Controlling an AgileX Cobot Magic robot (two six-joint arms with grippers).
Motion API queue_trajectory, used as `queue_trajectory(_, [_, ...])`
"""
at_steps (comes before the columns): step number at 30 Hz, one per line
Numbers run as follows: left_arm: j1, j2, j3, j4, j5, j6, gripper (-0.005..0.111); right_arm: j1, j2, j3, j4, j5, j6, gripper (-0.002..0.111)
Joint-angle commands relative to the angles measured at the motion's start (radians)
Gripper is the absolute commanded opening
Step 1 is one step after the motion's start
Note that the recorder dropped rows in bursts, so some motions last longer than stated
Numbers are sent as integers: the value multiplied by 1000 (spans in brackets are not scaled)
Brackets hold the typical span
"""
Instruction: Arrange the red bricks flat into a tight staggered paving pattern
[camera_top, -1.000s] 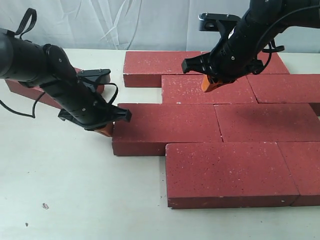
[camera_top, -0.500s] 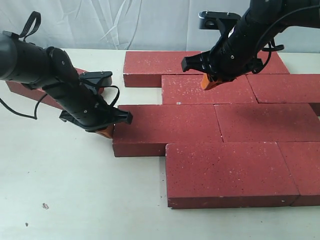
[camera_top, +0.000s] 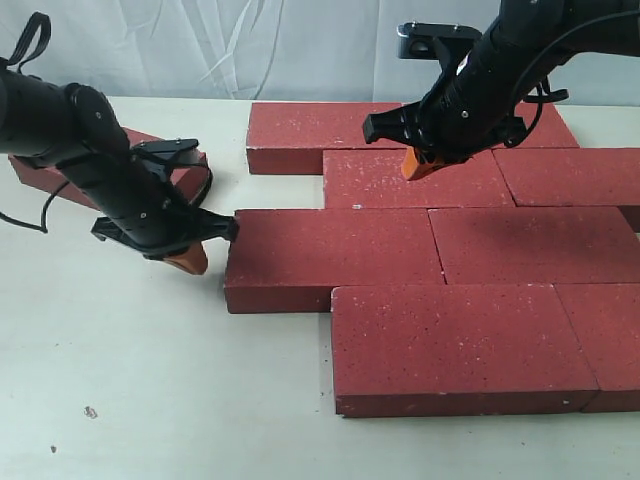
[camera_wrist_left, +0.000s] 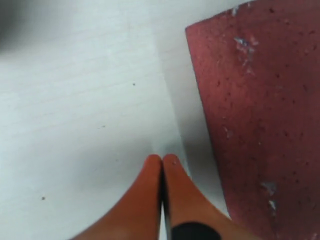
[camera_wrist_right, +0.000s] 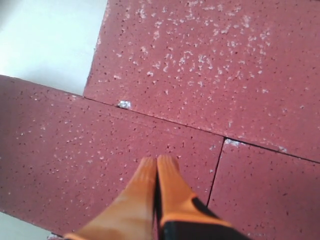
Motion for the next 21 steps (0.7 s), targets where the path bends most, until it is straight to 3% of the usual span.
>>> queue_trajectory(1, [21,-48,-4,29,6,-1,0,-5,-7,4,-10,0,-3,-1])
queue_trajectory(10, [115,-150,-7,61,-11,1,0,-5,-7,4,-12,0,-3,-1])
queue_trajectory(21, [207,-167,-150,171,78,2,0,-5,-5,4,-12,-2,-3,-1])
